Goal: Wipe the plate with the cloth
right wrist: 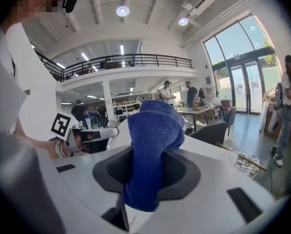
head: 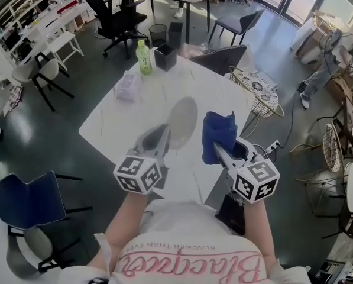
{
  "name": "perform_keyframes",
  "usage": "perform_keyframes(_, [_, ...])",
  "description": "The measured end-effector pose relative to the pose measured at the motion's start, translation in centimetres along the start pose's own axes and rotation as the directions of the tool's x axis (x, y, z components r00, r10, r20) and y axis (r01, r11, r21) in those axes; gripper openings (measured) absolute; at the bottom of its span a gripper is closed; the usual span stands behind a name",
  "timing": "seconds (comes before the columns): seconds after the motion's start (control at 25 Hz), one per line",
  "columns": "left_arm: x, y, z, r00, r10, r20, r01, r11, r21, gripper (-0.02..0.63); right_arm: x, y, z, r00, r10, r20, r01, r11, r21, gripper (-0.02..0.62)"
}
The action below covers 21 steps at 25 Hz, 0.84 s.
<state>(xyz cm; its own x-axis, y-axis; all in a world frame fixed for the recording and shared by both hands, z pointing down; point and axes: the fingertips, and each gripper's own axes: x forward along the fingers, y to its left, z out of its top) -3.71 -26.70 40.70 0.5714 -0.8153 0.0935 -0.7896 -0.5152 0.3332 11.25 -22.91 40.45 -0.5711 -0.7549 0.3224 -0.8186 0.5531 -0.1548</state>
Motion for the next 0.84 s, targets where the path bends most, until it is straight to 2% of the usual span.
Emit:
perform_keyframes(0.36, [-0.4,0.2,1.0,0.999,0.002,0.040,0.001,0.997,-0.072,0.014,0.5,0.8,0.0,1.000,0.004,0.005,-0.004,1.000,-0.013,0.123])
perform_keyframes(0.84, [0.0,-1.0,1.3,0.998,-0.034,0.051,0.038,0.997,-0.070,0.014,0.8,1.0,-0.1,1.000,-0.007,0.023,0.007,1.000,-0.006,0.123])
